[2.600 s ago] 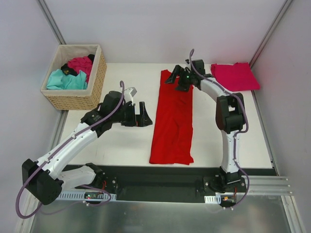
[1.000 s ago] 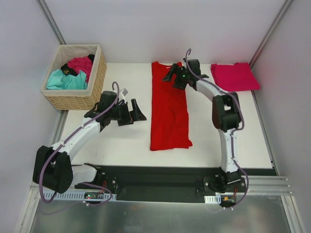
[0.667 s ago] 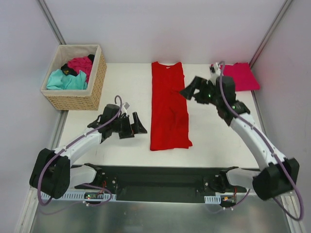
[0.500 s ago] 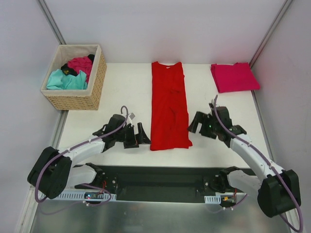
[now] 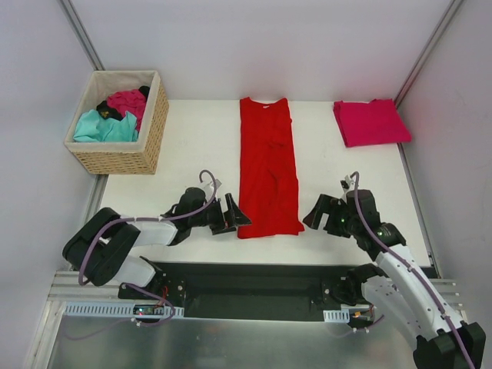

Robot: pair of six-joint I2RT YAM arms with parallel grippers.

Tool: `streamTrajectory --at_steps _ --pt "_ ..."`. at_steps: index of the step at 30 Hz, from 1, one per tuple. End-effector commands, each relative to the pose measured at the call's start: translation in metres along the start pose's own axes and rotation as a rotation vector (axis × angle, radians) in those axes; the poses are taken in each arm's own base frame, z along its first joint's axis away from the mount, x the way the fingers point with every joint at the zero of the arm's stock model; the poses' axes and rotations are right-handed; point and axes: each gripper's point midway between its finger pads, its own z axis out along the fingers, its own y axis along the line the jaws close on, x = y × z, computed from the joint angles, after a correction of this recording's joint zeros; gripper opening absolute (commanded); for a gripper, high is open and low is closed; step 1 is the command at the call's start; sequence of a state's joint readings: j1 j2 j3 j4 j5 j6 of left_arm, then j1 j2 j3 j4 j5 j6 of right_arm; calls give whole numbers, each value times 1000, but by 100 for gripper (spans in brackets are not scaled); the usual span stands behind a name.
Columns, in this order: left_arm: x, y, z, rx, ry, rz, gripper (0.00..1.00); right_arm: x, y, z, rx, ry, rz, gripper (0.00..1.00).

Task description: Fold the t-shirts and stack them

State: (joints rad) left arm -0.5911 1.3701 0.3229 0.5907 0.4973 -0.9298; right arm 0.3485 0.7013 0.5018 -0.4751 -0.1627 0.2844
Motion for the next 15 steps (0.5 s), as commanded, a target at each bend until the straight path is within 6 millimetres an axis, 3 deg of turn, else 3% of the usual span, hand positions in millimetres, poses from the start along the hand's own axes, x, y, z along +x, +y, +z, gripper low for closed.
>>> streamTrajectory --at_steps 1,4,10,15 --pt "10 13 10 -6 13 -21 95 10 -7 -9 23 13 3 97" --pt "17 19 14 -26 34 -34 93 12 -9 -11 28 12 5 97" --pt "28 22 16 -33 60 -49 75 15 -12 -10 40 23 10 99" --pt "33 24 17 -31 76 -58 46 19 -11 -2 38 55 21 99"
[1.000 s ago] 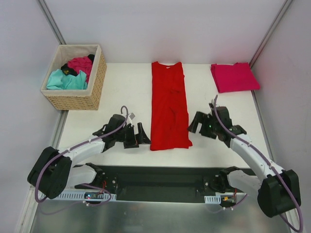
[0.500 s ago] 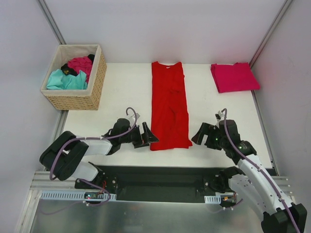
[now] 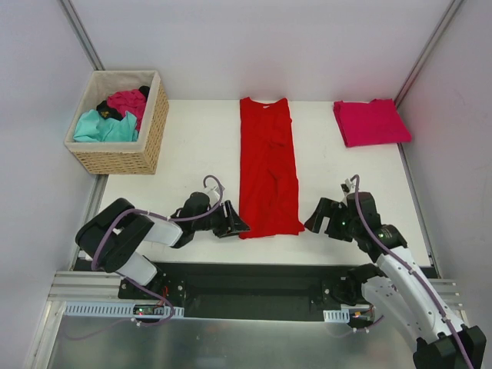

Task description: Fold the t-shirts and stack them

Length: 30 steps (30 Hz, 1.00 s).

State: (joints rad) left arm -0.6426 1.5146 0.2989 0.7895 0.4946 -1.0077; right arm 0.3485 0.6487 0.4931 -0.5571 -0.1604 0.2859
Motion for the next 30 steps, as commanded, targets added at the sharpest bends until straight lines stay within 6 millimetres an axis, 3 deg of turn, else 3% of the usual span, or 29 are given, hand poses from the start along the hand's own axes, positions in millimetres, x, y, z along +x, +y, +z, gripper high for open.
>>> streamTrajectory --at_steps 1,9,11,26,30 --pt "19 22 -1 -64 49 -21 41 5 -4 8 18 29 17 99" --pt "20 25 1 -70 59 -27 15 12 -7 18 18 66 28 99" --pt "20 24 2 -69 61 -22 1 13 -7 19 19 64 29 99" --pt "21 24 5 -64 81 -27 0 28 -2 62 -64 121 94 97" --pt "20 24 5 -67 79 -33 0 34 -3 71 -73 154 101 91"
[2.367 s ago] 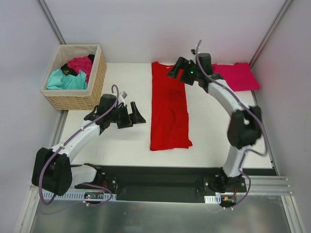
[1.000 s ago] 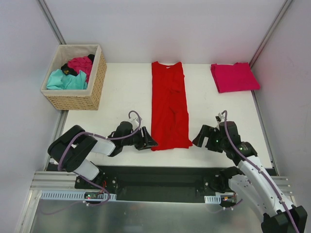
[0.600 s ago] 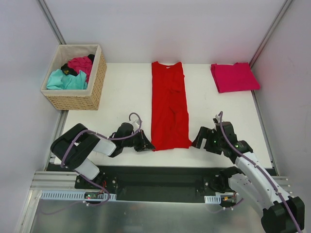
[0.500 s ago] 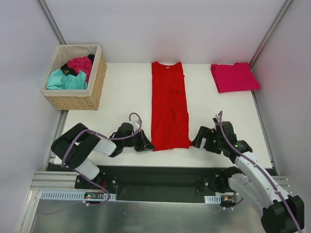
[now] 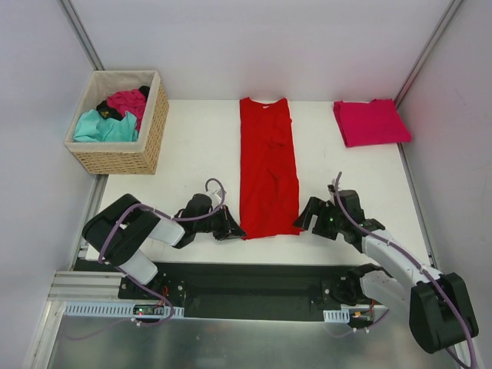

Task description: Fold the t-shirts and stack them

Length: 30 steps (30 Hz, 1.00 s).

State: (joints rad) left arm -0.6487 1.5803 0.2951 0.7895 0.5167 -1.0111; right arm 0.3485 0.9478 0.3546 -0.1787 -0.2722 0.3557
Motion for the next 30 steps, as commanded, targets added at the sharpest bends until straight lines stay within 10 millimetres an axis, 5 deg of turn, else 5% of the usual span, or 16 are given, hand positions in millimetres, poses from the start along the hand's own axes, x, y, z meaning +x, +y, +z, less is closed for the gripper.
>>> streamTrajectory --at_steps 1,24,30 --pt "6 7 2 -26 26 2 0 15 -6 14 -8 59 29 91" --pt "5 10 5 -37 24 -7 0 35 -2 30 -57 142 50 58" --pt "6 12 5 -43 24 -9 0 37 -4 31 -48 148 51 38"
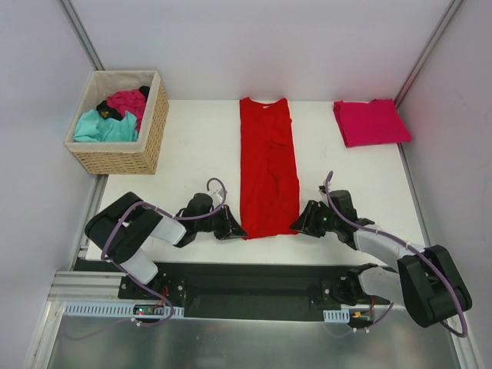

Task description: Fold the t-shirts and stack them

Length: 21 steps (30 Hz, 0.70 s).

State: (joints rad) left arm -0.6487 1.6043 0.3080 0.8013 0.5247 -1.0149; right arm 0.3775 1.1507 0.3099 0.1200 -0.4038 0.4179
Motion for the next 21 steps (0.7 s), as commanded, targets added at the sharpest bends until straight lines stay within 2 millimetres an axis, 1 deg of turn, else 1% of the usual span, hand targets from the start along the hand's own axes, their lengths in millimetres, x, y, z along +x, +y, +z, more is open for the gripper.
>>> streamTrajectory --at_steps 1,3,4,5,7,10,13,15,17,18,20,21 --pt "7 13 1 -47 17 -5 0 28 -27 0 96 84 36 31" --pt "7 13 1 -46 16 -2 0 29 -27 1 101 90 36 25" --pt "7 13 1 -49 16 -4 0 29 -27 1 102 94 33 17" --pt "7 13 1 -47 17 -3 0 29 -28 1 106 97 35 12" --pt "6 12 1 -43 15 -1 0 29 -28 1 109 100 34 0" --pt "5 8 -2 -34 4 16 0 27 -25 1 110 100 21 0" --pt "2 7 -5 -56 -1 42 0 19 -17 -2 96 69 -13 0" --pt "-1 0 -6 -47 -5 65 0 17 -13 -6 102 70 -23 0" --pt "-4 -10 -11 -36 -12 91 0 16 -7 -11 94 67 -34 0" --pt "-7 -21 -15 -12 -25 110 0 9 1 -14 79 54 -43 0" --pt "-11 -29 -19 -21 -27 125 0 6 10 -23 65 35 -64 0" --pt "-15 -43 -25 7 -46 159 0 -3 22 -29 45 9 -81 1"
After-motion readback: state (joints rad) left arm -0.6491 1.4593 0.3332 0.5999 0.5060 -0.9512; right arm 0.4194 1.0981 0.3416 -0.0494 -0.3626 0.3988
